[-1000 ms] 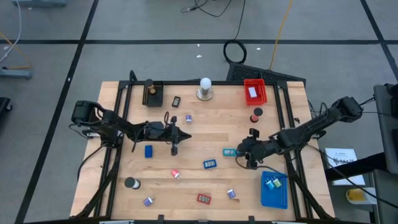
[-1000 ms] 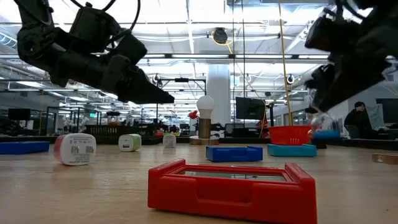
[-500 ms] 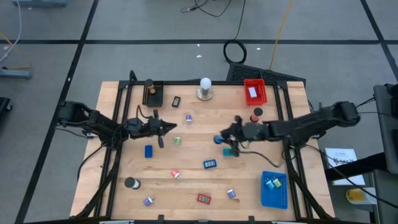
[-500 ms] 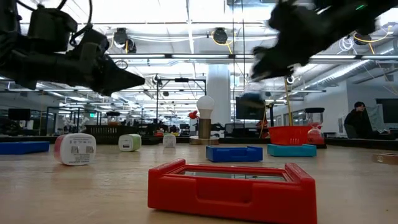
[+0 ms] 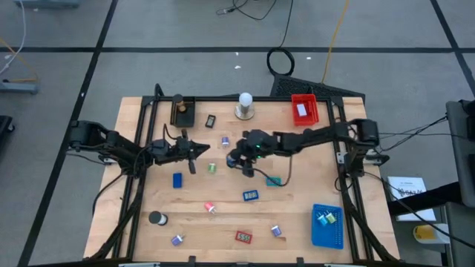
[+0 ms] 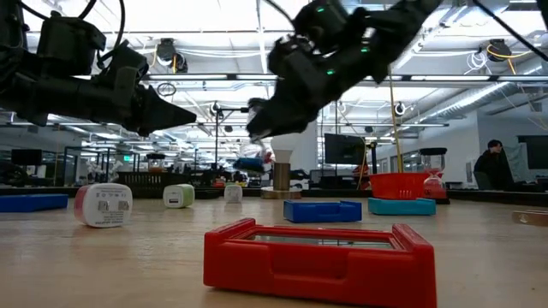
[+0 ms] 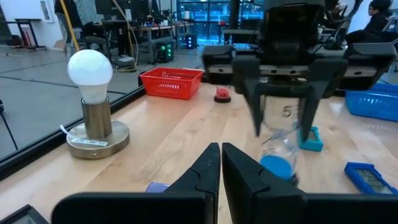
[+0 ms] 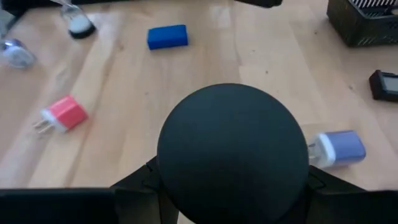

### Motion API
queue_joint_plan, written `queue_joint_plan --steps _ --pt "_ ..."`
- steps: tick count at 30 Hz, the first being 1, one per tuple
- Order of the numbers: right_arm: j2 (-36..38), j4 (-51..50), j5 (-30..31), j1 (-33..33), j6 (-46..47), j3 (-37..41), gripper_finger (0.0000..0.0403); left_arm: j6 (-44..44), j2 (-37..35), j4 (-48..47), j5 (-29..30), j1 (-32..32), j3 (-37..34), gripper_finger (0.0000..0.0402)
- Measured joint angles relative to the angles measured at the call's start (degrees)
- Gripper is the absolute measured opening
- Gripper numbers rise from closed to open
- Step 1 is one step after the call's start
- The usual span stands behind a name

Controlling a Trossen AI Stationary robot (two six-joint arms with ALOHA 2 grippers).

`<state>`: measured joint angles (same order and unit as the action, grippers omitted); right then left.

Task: Pick & Place Office items
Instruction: Put the blue hourglass into the black bin

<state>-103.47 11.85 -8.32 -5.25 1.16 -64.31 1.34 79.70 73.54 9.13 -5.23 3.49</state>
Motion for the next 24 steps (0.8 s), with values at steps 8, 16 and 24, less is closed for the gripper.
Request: queue_joint_plan --steps 8,16,24 --pt "-6.2 -2.7 -0.8 -0.6 -4.0 -5.3 0.0168 0.0 0.0 -0.2 0.0 0.0 0.0 0.0021" --pt "-7.1 -2.6 -0.7 -2.6 -5.4 -5.6 0.0169 -0.1 0.0 -0.3 0.0 0.0 0.0 0.0021" --pt "-7.1 -2.6 -0.5 -2.7 -6.6 -5.6 0.0169 0.0 0.0 -0.3 0.0 0.0 0.0 0.0021"
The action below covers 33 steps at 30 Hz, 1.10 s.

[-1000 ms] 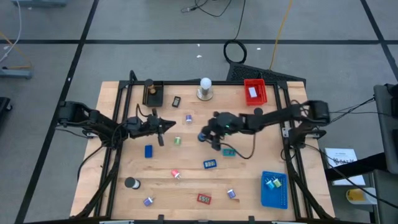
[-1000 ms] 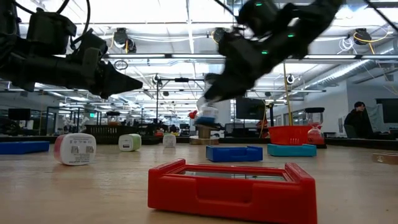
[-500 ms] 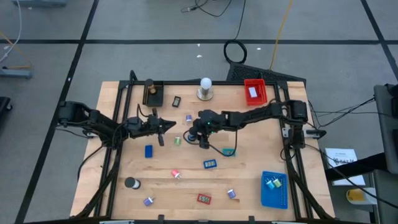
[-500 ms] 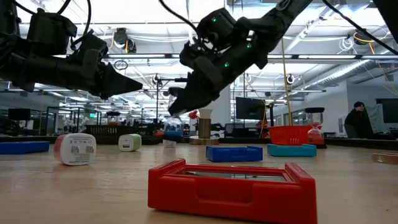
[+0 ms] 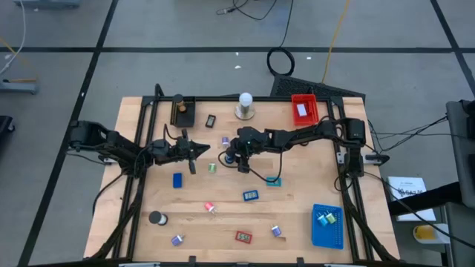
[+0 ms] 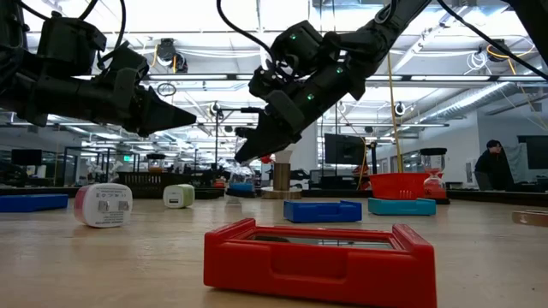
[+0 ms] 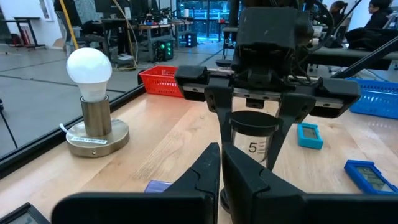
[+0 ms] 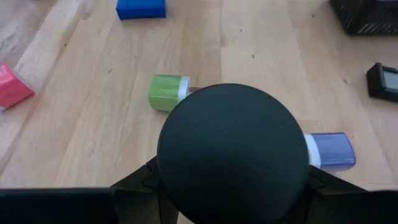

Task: Pick & Place Office items
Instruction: Put the blue hourglass into the black bin

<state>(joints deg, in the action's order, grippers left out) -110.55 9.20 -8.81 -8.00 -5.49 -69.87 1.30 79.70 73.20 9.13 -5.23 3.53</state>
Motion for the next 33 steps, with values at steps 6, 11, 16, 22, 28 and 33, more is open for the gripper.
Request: queue_joint_plan --steps 6,11,16,22,28,33 --pt "-0.4 1.5 1.3 -0.3 -0.4 0.0 0.0169 0.0 0.0 0.0 0.0 0.0 0.0 0.0021" --pt "-1.1 4.2 1.2 -0.3 -0.3 0.1 0.0169 0.0 0.0 0.0 0.0 0.0 0.0 0.0021" --pt "-2.8 4.8 1.2 -0.3 0.2 0.2 0.0169 0.0 0.0 -0.1 0.0 0.0 0.0 0.0021" --pt "-2.7 5.3 1.5 -0.3 0.3 0.0 0.0184 0.0 0.0 -0.2 0.0 0.0 0.0 0.0021" --pt "-2.6 6.5 3.1 -0.2 0.3 0.0 0.0216 0.5 0.0 -0.2 -0.1 0.1 0.0 0.0021" --pt "-2.5 6.9 3.3 -0.3 0.5 0.0 0.0255 1.9 0.0 -0.6 -0.1 0.1 0.0 0.0021"
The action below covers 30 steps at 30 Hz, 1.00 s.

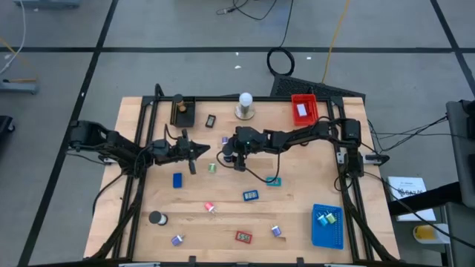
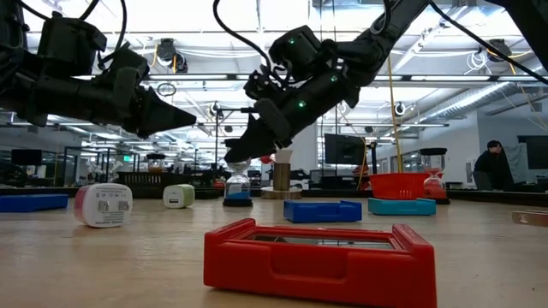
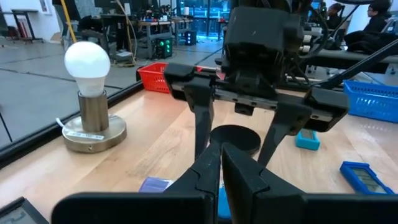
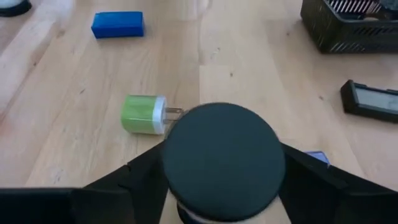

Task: Pick & Place Office items
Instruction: Put the blue hourglass into the black bin

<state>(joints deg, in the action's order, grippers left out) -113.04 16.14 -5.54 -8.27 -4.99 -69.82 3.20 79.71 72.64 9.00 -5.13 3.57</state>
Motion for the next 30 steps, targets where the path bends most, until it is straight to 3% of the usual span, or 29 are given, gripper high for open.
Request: queue_joint_plan --steps 7,11,13,19,25,27,30 --pt "8.4 -7.2 2.8 0.8 -2.2 0.0 0.0285 -0.3 0.0 -1.8 -0.1 0.0 0.0 0.0021" --pt "15.7 -15.0 4.2 0.9 -3.2 1.6 0.0266 -2.4 0.0 -2.2 -0.1 0.0 0.2 0.0021" --pt "19.5 -14.5 4.2 0.9 -3.5 4.9 0.0243 0.7 0.0 -2.2 -0.1 0.0 0.6 0.0021" --pt "30.1 -1.7 4.1 0.6 -3.1 22.7 0.0137 5.3 0.0 -5.4 -0.1 0.0 3.9 0.0021" --pt "36.4 15.0 4.3 -0.8 0.2 38.3 0.0021 5.0 0.0 -19.2 -1.9 0.0 11.5 0.0021" --pt "37.3 20.4 4.3 -1.0 0.0 42.4 0.0007 4.6 0.0 -25.7 -2.0 0.0 14.9 0.0021" --pt "37.7 28.7 4.2 -1.0 -0.2 47.7 0.0017 4.4 0.0 -36.0 -2.1 0.0 20.2 0.0022"
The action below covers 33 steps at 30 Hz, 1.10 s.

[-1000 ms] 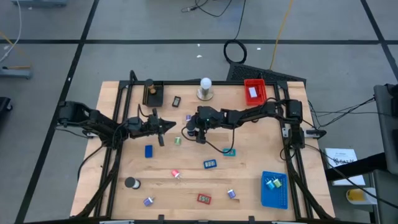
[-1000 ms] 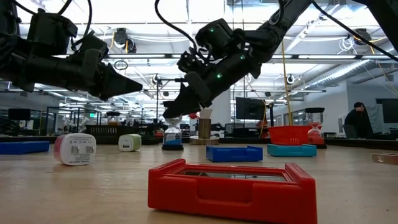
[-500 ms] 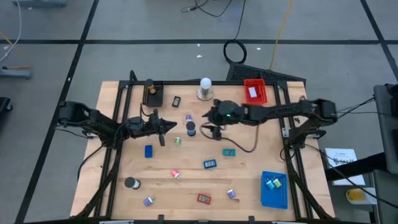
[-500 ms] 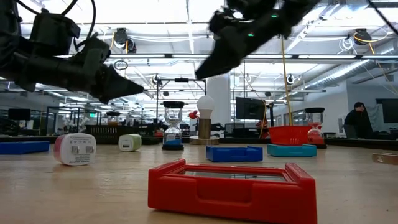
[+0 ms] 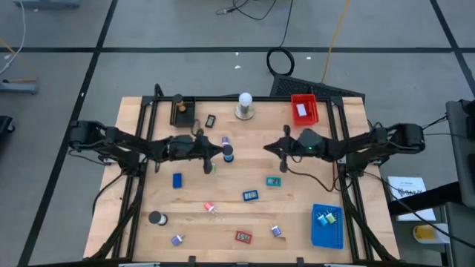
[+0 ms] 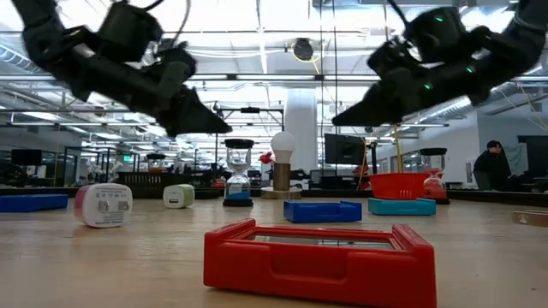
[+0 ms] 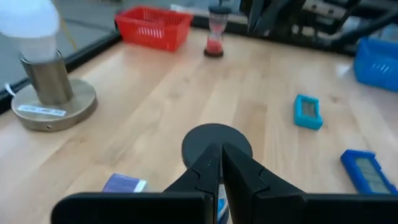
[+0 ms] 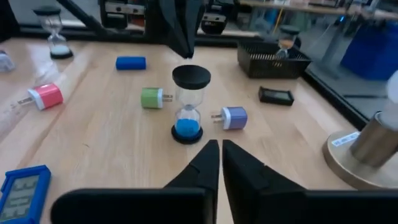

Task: Pick & Place Office items
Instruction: Put the blue hourglass into the black bin

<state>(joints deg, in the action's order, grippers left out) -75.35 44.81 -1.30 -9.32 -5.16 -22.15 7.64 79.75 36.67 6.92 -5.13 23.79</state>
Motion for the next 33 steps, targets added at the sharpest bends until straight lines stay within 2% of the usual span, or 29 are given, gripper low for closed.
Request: queue_joint_plan --steps 5,10,13,17,24,28,33 --pt "0.0 11.1 0.0 0.0 0.2 6.3 0.0016 -1.6 0.0 -15.2 -2.5 0.0 9.7 0.0022" --pt "0.0 16.8 0.0 0.0 1.3 9.5 0.0002 -2.0 0.0 -33.8 -2.1 0.6 20.5 0.0029" --pt "0.0 17.2 0.0 0.0 1.5 10.2 0.0004 -1.9 0.0 -44.9 0.2 1.5 26.4 0.0056" --pt "0.0 17.3 0.0 0.0 1.9 10.2 0.0002 1.1 0.1 -55.1 3.0 2.4 31.7 0.0114" --pt "0.0 17.1 -0.2 0.0 4.1 10.2 0.0001 6.6 1.9 -64.3 4.0 3.3 34.5 0.0234" --pt "0.0 17.1 -0.2 0.0 4.1 10.2 0.0001 6.4 4.3 -62.7 6.0 2.9 35.7 0.0294" --pt "0.0 16.5 -0.2 0.0 4.3 10.2 0.0001 6.2 8.9 -62.5 6.1 1.3 38.6 0.0344"
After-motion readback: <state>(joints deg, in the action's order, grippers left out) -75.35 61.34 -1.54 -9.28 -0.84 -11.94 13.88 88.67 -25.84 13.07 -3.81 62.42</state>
